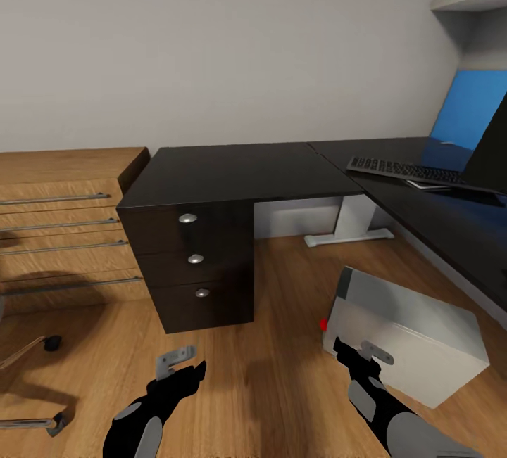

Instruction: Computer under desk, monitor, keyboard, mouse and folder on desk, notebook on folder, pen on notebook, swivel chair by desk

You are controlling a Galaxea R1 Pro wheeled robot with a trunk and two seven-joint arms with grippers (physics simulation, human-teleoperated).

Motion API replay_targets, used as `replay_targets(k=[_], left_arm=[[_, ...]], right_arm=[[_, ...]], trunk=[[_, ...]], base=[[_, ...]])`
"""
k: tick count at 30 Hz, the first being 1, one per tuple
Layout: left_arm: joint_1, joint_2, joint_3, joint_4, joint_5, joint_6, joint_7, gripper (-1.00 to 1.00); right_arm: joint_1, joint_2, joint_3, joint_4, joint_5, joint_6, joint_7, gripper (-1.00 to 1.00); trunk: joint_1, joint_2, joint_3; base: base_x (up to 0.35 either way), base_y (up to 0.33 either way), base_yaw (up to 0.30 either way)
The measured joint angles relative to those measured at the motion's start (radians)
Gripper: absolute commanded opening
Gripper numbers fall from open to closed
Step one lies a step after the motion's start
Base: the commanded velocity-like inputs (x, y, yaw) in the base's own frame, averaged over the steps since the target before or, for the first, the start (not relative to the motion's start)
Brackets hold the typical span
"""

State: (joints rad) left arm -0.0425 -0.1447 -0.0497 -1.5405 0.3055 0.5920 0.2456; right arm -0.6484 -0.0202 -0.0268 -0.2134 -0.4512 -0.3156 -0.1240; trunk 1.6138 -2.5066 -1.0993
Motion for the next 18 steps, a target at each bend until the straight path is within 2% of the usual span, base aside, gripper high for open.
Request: replay_targets(k=[18], left_arm=[[0.000,0.002,0.003,-0.006,0.000,0.001,0.000,1.00]], right_arm=[[0.000,-0.001,0.000,0.000,0.000,-0.005,0.000,1.00]], trunk=[[0.008,-0.004,-0.070]], base=[[0.000,0.000,0.000]])
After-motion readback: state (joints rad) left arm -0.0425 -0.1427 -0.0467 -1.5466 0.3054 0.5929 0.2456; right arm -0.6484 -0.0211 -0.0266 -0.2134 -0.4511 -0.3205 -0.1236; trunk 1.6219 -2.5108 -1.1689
